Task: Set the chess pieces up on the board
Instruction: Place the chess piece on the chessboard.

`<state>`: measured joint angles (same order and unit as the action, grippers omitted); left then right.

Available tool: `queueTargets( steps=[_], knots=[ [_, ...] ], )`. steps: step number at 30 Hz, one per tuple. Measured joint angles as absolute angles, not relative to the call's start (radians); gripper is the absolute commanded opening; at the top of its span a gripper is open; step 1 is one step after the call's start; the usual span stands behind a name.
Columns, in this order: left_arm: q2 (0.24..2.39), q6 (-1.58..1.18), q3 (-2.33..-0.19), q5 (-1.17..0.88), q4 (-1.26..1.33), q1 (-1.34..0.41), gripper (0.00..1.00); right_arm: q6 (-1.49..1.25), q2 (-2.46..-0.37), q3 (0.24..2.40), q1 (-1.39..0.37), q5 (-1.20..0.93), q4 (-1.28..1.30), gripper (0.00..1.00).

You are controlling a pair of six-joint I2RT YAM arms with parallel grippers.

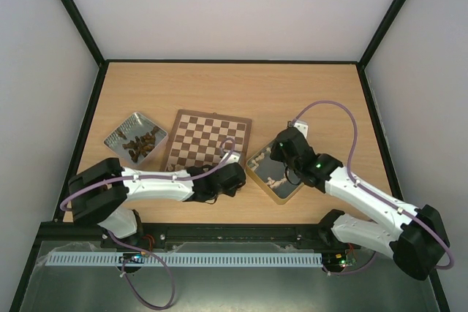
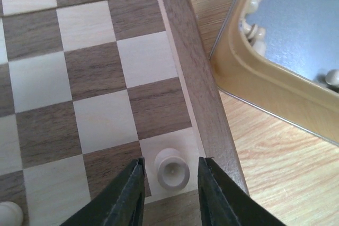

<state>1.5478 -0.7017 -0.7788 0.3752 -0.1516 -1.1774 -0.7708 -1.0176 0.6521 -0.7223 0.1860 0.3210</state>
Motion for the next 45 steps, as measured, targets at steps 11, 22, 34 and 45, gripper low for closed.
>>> queueTargets(
  steps=[11, 22, 34, 45],
  knots=[
    [1.365, -0.699, -0.871, 0.374, -0.252, -1.102, 0.46, -0.75, -1.222, 0.852, -0.722, 0.07, 0.346, 0.02],
    [0.97, -0.721, -0.815, 0.426, -0.317, -0.818, 0.49, -0.68, -1.588, 1.068, -0.824, -0.049, 0.389, 0.02],
    [0.901, -0.698, -0.741, 0.385, -0.339, -0.679, 0.49, -0.648, -1.763, 1.182, -0.924, -0.026, 0.462, 0.33],
    [0.898, -0.673, -0.736, 0.374, -0.339, -0.659, 0.49, -0.626, -1.764, 1.217, -0.931, -0.019, 0.493, 0.31]
  ],
)
